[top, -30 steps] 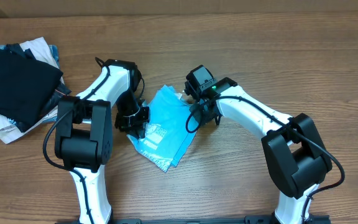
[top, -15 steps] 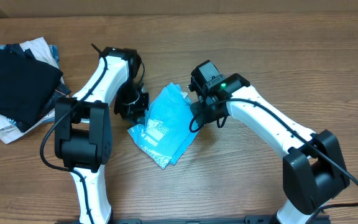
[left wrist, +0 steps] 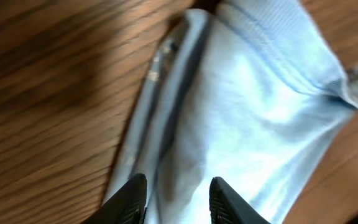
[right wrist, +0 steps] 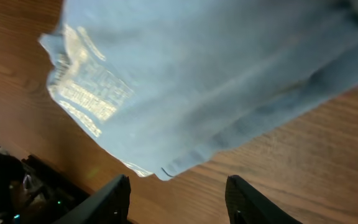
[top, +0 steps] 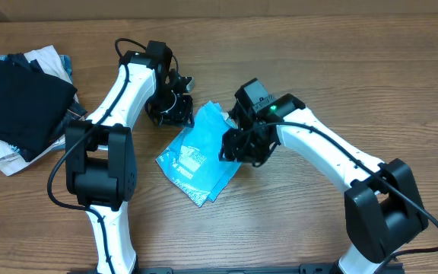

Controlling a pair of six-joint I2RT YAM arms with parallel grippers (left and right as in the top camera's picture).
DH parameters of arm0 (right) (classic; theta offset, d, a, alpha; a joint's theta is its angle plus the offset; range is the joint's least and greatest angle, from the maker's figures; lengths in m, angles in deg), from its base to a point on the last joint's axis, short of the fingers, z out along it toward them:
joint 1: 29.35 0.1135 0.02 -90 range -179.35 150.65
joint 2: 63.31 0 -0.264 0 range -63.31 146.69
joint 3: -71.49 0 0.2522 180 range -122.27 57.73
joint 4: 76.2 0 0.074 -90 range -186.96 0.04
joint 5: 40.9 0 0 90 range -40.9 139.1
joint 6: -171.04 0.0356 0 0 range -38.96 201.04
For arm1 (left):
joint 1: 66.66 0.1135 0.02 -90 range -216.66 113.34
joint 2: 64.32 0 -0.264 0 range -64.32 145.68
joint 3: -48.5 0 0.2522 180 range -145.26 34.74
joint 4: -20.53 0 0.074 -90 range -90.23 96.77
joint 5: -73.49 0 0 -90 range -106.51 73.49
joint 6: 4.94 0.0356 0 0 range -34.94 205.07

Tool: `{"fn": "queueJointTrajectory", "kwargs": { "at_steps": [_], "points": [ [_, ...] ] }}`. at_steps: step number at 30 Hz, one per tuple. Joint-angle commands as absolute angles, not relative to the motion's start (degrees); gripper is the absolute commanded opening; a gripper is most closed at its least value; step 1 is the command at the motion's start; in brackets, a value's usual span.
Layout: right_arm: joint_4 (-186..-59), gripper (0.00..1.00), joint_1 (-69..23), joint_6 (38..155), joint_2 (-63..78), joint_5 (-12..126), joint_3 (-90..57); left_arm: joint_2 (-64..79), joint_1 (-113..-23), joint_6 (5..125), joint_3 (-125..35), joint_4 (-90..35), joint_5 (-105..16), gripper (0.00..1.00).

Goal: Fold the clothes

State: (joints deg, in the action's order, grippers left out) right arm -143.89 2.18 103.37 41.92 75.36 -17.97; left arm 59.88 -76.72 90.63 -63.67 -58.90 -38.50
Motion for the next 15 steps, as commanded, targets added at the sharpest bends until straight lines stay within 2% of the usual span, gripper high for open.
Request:
{"fn": "queueJointTrajectory", "kwargs": {
  "at_steps": [1,5,9,15],
  "points": [
    [-140.7,0.53,2.1,106.7,40.7,80.6,-14.0,58.6,-76.4,96.1,-64.7,-58.7,-41.3,0.36],
    [-136.7,0.52,2.1,109.6,40.7,81.4,-10.7,58.8,-76.4,96.2,-64.7,-58.8,-39.2,0.36],
    [-135.5,0.46,2.1,109.6,40.7,81.4,-10.0,58.9,-76.4,96.3,-64.7,-58.8,-37.8,0.36],
    [-135.4,0.45,2.1,109.6,41.4,81.4,-10.0,59.4,-76.4,96.3,-63.1,-58.9,-37.9,0.35]
  ]
}}
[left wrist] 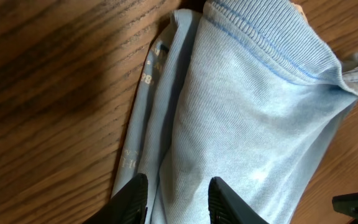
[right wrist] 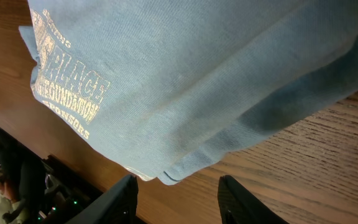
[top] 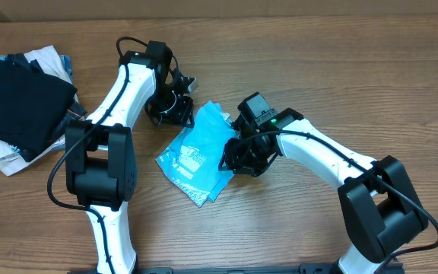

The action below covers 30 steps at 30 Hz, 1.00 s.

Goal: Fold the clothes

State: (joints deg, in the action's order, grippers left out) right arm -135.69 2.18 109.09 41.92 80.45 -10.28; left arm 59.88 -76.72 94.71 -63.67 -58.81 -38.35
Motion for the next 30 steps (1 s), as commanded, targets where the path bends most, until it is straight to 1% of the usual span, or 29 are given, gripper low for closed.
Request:
{"fn": "queueJointTrajectory", "kwargs": {
  "at_steps": [1,5,9,16,23,25,27,30],
  "points": [
    [-135.4,0.45,2.1,109.6,41.7,81.4,-10.0,59.4,-76.4,96.3,-62.6,-58.8,-37.9,0.35],
    [-134.9,0.45,2.1,109.8,43.5,81.8,-10.0,59.4,-76.4,96.2,-60.5,-57.8,-38.3,0.35],
    [-133.8,0.41,2.1,110.2,43.6,81.8,-10.0,59.4,-76.4,96.3,-59.7,-57.4,-38.8,0.35],
    [-132.3,0.40,2.6,111.3,44.4,81.8,-9.8,59.4,-76.5,96.2,-58.3,-56.6,-39.1,0.34],
    [-130.7,0.39,3.4,112.6,48.0,83.9,-9.8,59.4,-76.5,96.3,-55.5,-54.4,-41.0,0.33],
    [-130.6,0.34,3.4,112.7,48.5,84.2,-9.8,59.4,-76.5,96.3,-55.5,-54.4,-41.0,0.30],
    [-130.5,0.25,3.4,112.7,48.5,84.2,-9.8,59.4,-76.5,96.3,-55.5,-54.4,-41.0,0.28],
    [-130.5,0.15,3.4,112.8,48.5,84.2,-9.8,59.4,-76.5,96.3,-55.5,-54.6,-41.0,0.19]
  ]
}}
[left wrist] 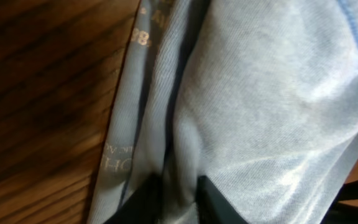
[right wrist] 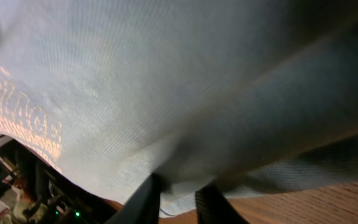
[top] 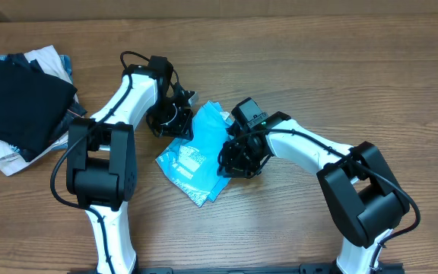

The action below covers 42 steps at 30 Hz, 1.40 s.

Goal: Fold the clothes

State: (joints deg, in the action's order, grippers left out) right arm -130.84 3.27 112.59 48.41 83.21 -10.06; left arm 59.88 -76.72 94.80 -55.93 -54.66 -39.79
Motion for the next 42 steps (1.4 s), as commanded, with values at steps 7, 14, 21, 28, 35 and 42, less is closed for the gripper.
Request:
{"fn": "queueJointTrajectory", "kwargs": {
  "at_steps": [7,14,21,28,35,42],
  "points": [
    [-134.1,0.05,2.7,112.6,48.5,84.3,-9.8,59.4,-75.6,96.3,-55.5,-55.6,-39.9,0.04],
    [-145.0,0.04,-3.3,107.6,48.5,77.3,-9.8,59.4,-74.8,96.2,-55.5,-55.4,-39.9,0.04],
    [-145.5,0.06,-4.9,104.9,48.5,76.1,-9.8,59.4,-75.1,94.2,-55.5,-56.9,-40.1,0.04],
    [-145.4,0.10,-4.9,104.3,48.5,75.7,-9.8,59.4,-75.1,93.2,-55.5,-60.1,-40.1,0.04],
    [-145.4,0.11,-4.9,103.5,48.5,75.5,-9.8,59.3,-74.3,93.2,-56.1,-61.8,-39.9,0.23],
    [-145.4,0.11,-4.9,103.5,48.5,74.9,-9.8,57.1,-72.2,93.2,-61.1,-65.5,-39.9,0.27]
  ]
}}
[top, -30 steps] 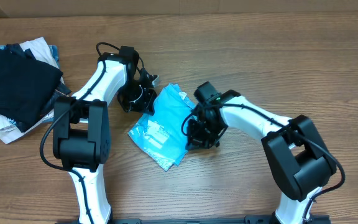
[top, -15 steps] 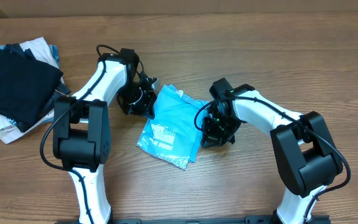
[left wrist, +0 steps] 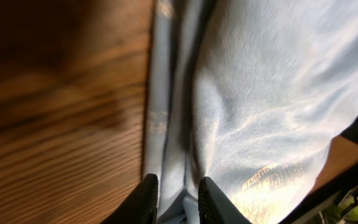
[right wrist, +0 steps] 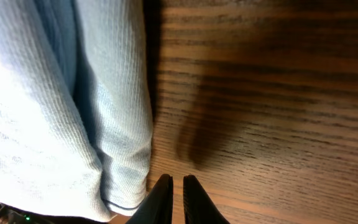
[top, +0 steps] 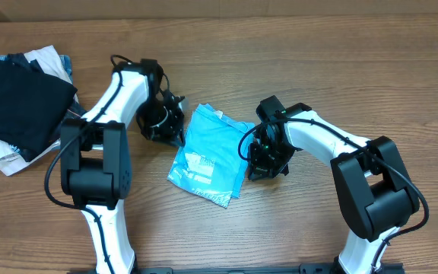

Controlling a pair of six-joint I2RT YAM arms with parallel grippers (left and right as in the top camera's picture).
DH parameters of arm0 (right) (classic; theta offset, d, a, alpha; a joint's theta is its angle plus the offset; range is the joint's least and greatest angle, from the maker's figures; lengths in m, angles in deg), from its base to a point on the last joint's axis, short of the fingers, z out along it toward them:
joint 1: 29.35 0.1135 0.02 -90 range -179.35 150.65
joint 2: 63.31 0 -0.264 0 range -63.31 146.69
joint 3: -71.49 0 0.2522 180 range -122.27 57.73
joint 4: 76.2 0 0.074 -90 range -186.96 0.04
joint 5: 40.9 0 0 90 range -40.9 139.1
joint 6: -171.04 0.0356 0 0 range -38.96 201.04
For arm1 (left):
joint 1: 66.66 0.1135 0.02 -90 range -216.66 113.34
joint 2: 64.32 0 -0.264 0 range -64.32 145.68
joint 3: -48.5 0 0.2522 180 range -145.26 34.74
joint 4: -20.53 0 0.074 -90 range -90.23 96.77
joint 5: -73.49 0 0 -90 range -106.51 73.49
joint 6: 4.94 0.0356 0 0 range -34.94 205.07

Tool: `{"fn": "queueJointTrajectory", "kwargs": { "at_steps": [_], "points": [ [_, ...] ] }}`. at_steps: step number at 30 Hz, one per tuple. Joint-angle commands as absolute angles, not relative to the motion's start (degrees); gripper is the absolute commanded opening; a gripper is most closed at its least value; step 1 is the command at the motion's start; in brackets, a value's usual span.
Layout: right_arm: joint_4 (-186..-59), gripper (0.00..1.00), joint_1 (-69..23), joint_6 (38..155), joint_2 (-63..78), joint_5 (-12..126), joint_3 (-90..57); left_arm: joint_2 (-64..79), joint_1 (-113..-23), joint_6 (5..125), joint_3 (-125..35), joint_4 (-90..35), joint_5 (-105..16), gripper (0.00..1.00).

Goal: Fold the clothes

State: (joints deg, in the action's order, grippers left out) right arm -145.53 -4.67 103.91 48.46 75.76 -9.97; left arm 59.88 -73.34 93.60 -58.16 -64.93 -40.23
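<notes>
A light blue T-shirt point(top: 207, 156) with a pale print lies folded into a small rectangle at the table's middle. My left gripper point(top: 164, 128) sits at its upper left edge. In the left wrist view the fingers point(left wrist: 148, 200) pinch a fold of the blue shirt point(left wrist: 260, 93), so this gripper point(left wrist: 178, 202) is shut on it. My right gripper point(top: 263, 160) rests just right of the shirt. The right wrist view shows it point(right wrist: 178, 186) shut with nothing held, over bare wood beside the shirt's ribbed edge point(right wrist: 123, 124).
A pile of clothes with a folded dark navy garment point(top: 17, 103) on top sits at the far left of the wooden table point(top: 341, 68). White and patterned cloth point(top: 6, 160) pokes out beneath it.
The right gripper no longer holds the shirt's edge; it is shut and empty on the wood to the shirt's right. The shirt lies further right and squarer. The left gripper still pinches its left edge.
Both grippers stood open over the folded blue shirt, left at its upper left, right at its right side. Then both were shut on its edges. Now the shirt lies shifted and straightened, the right gripper off it, the left still gripping it.
</notes>
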Motion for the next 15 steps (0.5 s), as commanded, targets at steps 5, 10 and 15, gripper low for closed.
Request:
{"fn": "queueJointTrajectory", "kwargs": {
  "at_steps": [5,10,15],
  "points": [
    [-145.4,0.11,-4.9,103.5,48.5,74.6,-9.8,56.3,-72.9,95.4,-60.2,-68.4,-40.3,0.25],
    [-145.4,0.11,-4.9,103.3,48.5,74.6,-9.8,56.3,-74.1,95.4,-56.6,-67.9,-40.4,0.23],
    [-145.4,0.11,-4.9,103.3,48.5,74.6,-9.8,56.3,-74.5,95.6,-52.2,-67.0,-40.4,0.24]
  ]
}}
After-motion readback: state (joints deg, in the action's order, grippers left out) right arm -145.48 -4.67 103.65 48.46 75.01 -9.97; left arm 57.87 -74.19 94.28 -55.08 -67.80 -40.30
